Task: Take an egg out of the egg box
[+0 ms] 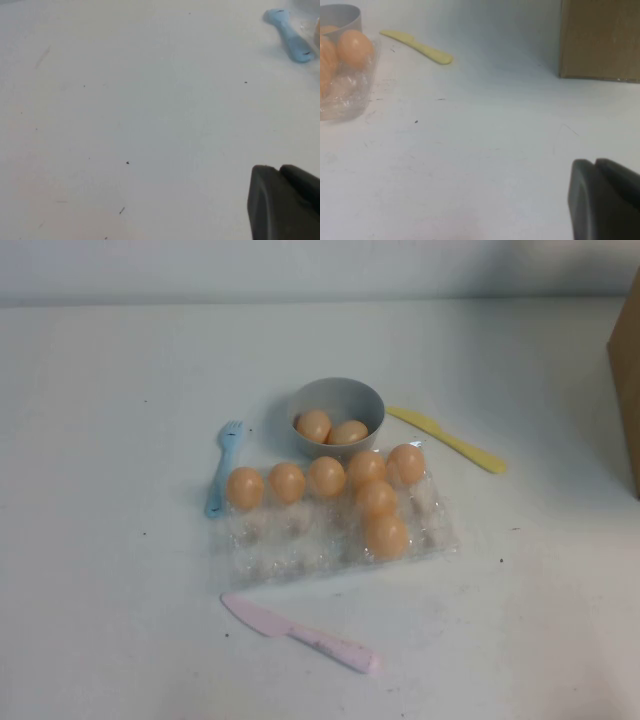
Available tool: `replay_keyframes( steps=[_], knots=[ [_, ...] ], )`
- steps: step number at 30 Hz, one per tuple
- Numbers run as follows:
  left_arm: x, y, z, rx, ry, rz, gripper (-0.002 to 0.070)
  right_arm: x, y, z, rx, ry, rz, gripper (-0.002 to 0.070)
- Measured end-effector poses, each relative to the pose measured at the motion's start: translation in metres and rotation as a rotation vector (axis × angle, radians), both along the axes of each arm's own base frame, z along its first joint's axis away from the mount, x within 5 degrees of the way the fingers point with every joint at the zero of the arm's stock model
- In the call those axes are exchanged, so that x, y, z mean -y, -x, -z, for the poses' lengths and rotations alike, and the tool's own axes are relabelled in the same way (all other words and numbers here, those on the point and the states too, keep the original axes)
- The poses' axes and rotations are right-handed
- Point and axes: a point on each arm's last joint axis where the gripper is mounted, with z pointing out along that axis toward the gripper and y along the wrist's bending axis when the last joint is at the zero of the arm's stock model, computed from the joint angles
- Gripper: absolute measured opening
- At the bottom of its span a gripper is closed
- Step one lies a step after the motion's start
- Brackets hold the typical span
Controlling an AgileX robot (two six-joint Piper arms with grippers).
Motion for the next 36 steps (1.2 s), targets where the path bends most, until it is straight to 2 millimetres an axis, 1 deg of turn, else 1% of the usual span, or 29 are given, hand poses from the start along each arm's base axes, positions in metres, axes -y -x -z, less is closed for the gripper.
replay_keyframes(
  steps=[14,17,21,23,24,29,30,32,36],
  knots=[
    [0.0,0.0,0.0,-0.001,0.0,0.0,-0.0003,0.0,0.0,0.0,0.0,0.0,0.0,-0.0017],
    [0.0,0.0,0.0,-0.001,0.0,0.0,-0.0003,-0.001,0.0,0.0,-0.001,-0.045,-0.003,-0.0017],
    [0.0,0.0,0.0,-0.001,0.0,0.0,-0.0003,-0.005,0.0,-0.001,-0.005,-0.157,-0.012,-0.0017],
    [0.0,0.0,0.0,-0.001,0.0,0.0,-0.0003,-0.008,0.0,-0.003,-0.007,-0.26,-0.018,-0.0017],
    [0.0,0.0,0.0,-0.001,0.0,0.0,-0.0003,-0.01,0.0,-0.004,-0.004,-0.346,-0.02,-0.0017],
    [0.0,0.0,0.0,-0.001,0.0,0.0,-0.0003,-0.019,0.0,-0.019,0.016,-0.89,-0.026,-0.0017],
    [0.0,0.0,0.0,-0.001,0.0,0.0,-0.0003,-0.019,0.0,-0.02,0.027,-0.933,-0.022,-0.0017],
    [0.0,0.0,0.0,-0.001,0.0,0.0,-0.0003,-0.018,0.0,-0.023,0.051,-0.952,-0.024,-0.0017],
    [0.0,0.0,0.0,-0.001,0.0,0.0,-0.0003,-0.018,0.0,-0.024,0.08,-0.882,-0.043,-0.0017]
  ],
)
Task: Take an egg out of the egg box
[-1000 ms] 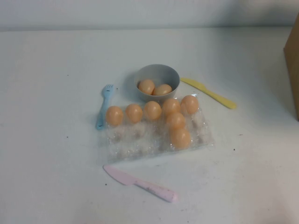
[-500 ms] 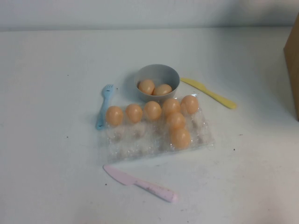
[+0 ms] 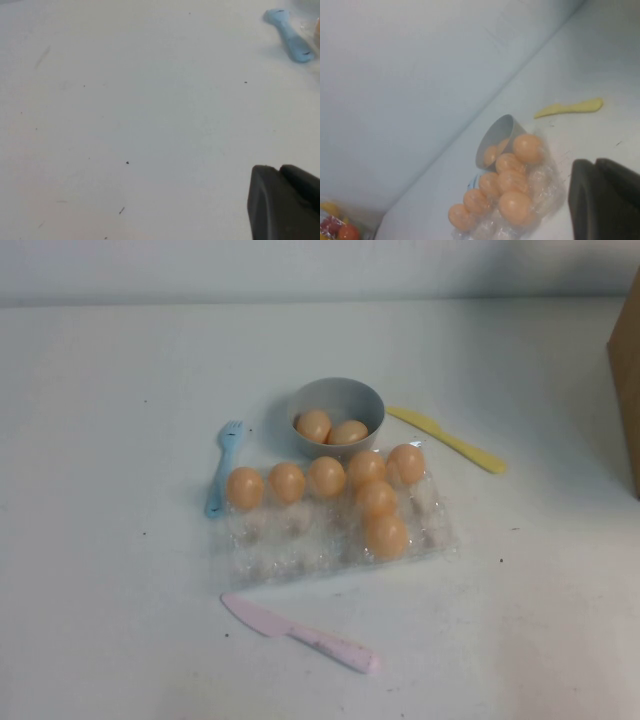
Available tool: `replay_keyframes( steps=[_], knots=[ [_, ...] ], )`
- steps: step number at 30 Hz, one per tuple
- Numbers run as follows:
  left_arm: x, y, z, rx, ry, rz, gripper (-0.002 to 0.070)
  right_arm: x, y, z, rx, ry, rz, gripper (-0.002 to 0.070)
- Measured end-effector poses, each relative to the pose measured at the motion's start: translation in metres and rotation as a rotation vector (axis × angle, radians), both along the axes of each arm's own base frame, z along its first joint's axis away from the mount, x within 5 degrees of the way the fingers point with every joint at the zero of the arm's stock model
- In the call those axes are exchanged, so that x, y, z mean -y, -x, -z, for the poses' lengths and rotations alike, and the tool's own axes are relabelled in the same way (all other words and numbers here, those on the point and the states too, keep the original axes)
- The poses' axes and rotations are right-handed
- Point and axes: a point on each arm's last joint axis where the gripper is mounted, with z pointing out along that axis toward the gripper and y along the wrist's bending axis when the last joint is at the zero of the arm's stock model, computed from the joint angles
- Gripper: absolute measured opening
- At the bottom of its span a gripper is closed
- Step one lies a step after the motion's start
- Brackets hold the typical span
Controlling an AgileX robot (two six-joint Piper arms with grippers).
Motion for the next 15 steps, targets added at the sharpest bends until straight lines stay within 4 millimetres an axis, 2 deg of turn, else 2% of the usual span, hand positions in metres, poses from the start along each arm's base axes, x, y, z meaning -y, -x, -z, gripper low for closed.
replay_keyframes(
  steps=[9,12,14,15],
  knots=[
    [0.0,0.0,0.0,0.0,0.0,0.0,-0.0003,0.001,0.0,-0.001,0.019,0.043,0.006,-0.0017],
    [0.0,0.0,0.0,0.0,0.0,0.0,-0.0003,0.0,-0.006,0.002,-0.059,0.052,-0.002,-0.0017],
    [0.0,0.0,0.0,0.0,0.0,0.0,-0.0003,-0.002,-0.011,-0.003,-0.105,0.095,-0.026,-0.0017],
    [0.0,0.0,0.0,0.0,0.0,0.0,-0.0003,-0.004,-0.016,-0.013,-0.126,0.15,-0.057,-0.0017]
  ],
)
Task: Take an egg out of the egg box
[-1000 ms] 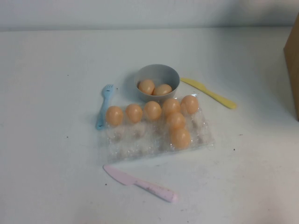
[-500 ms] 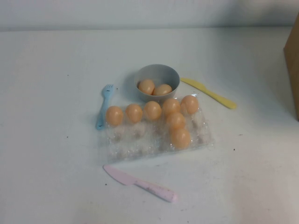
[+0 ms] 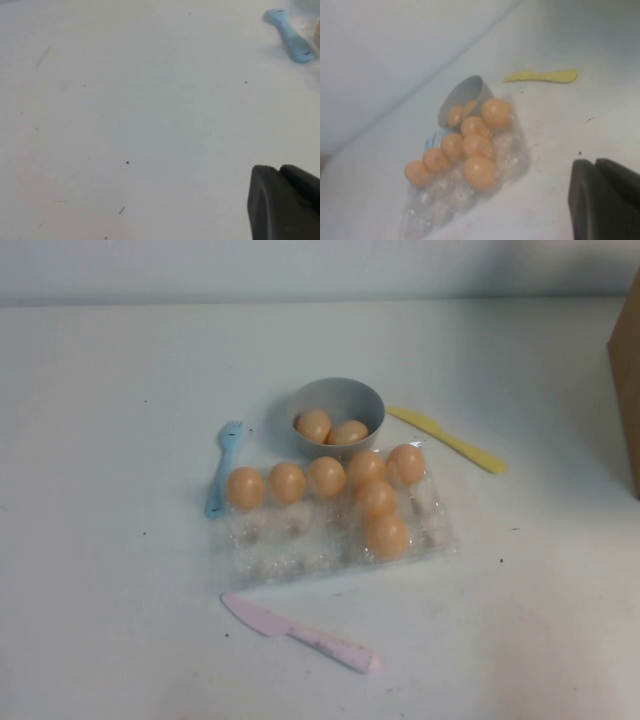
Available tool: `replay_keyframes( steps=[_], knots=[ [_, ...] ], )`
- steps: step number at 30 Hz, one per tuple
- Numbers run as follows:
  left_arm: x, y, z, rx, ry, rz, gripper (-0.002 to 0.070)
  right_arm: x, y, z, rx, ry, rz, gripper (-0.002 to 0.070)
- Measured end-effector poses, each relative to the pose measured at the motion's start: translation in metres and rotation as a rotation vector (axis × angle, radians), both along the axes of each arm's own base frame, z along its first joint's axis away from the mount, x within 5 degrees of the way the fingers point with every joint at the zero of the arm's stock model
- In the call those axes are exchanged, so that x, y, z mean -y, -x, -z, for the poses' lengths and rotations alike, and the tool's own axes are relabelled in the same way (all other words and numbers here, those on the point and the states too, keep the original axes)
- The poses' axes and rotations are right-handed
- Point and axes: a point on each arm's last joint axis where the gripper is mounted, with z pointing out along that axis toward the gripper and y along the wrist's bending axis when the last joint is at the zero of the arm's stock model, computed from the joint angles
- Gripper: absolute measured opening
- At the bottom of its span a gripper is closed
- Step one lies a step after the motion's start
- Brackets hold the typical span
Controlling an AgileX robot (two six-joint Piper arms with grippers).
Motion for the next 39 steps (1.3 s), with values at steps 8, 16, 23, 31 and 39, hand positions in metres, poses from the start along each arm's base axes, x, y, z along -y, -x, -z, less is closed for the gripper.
replay_keyframes(
  steps=[8,16,23,31,39],
  knots=[
    [0.0,0.0,0.0,0.0,0.0,0.0,-0.0003,-0.013,-0.053,-0.08,0.002,0.377,-0.248,-0.0017],
    [0.0,0.0,0.0,0.0,0.0,0.0,-0.0003,-0.022,-0.114,-0.093,-0.144,0.54,-0.48,-0.0017],
    [0.0,0.0,0.0,0.0,0.0,0.0,-0.0003,-0.031,-0.172,-0.104,-0.442,0.702,-0.703,-0.0017],
    [0.0,0.0,0.0,0.0,0.0,0.0,-0.0003,-0.081,-0.216,-0.114,-0.647,1.006,-0.79,-0.0017],
    [0.0,0.0,0.0,0.0,0.002,-0.001,-0.0003,-0.136,-0.258,-0.1,-0.631,1.062,-0.852,0.0025]
  ],
)
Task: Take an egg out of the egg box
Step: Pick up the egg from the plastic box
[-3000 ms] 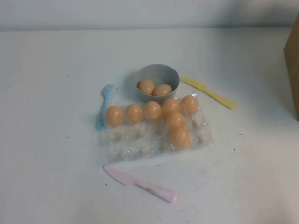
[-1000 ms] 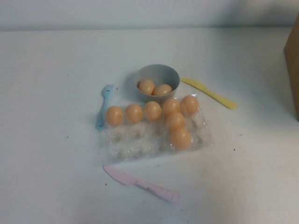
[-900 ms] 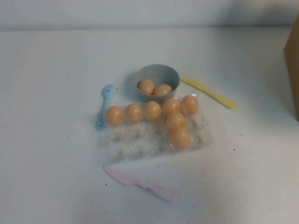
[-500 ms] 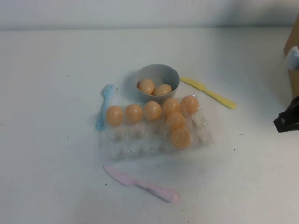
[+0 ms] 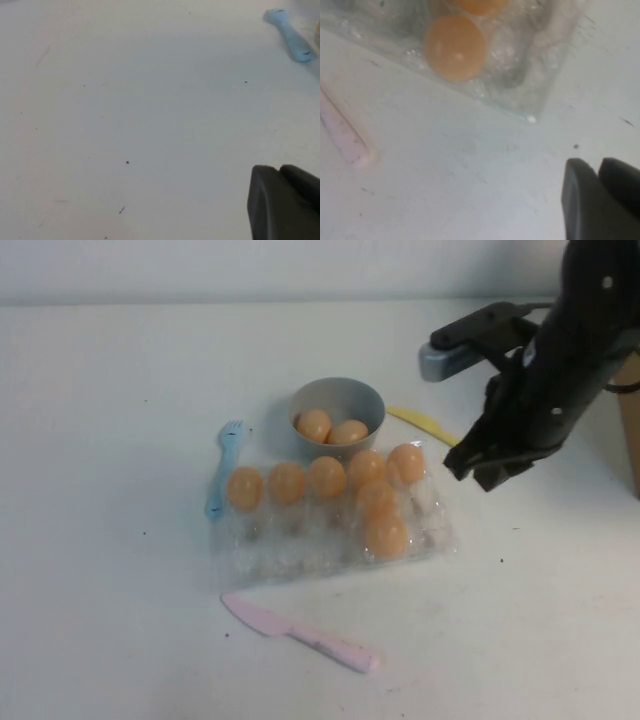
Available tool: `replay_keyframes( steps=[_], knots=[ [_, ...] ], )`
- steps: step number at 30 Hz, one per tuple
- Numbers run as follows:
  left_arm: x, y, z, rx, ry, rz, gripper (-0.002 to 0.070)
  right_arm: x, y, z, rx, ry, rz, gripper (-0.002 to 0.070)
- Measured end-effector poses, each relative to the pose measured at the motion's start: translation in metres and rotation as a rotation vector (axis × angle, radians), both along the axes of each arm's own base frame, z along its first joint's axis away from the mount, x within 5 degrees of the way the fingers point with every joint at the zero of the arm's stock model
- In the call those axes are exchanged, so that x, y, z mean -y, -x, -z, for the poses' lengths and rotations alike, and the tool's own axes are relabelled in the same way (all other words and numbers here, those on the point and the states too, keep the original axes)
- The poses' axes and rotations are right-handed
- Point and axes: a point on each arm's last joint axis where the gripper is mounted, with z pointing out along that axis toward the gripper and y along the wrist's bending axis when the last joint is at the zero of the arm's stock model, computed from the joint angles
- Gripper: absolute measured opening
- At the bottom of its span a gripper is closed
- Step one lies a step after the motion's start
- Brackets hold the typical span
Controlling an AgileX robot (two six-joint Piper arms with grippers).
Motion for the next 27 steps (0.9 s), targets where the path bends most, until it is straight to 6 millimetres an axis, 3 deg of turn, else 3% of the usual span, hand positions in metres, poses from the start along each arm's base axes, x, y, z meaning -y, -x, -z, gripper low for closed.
replay_keyframes(
  steps=[2,7,10,18,27],
  knots=[
    [0.0,0.0,0.0,0.0,0.0,0.0,-0.0003,-0.013,-0.003,0.004,-0.003,-0.001,-0.028,0.008],
    [0.0,0.0,0.0,0.0,0.0,0.0,-0.0003,-0.042,-0.007,0.017,-0.037,-0.016,-0.063,0.0386],
    [0.0,0.0,0.0,0.0,0.0,0.0,-0.0003,-0.055,-0.009,0.026,-0.076,-0.045,-0.049,0.0502],
    [0.0,0.0,0.0,0.0,0.0,0.0,-0.0003,-0.09,-0.009,0.041,-0.102,-0.054,-0.09,0.0505],
    [0.0,0.0,0.0,0.0,0.0,0.0,-0.0003,-0.092,-0.017,0.065,-0.11,0.037,-0.024,0.0498]
  ],
)
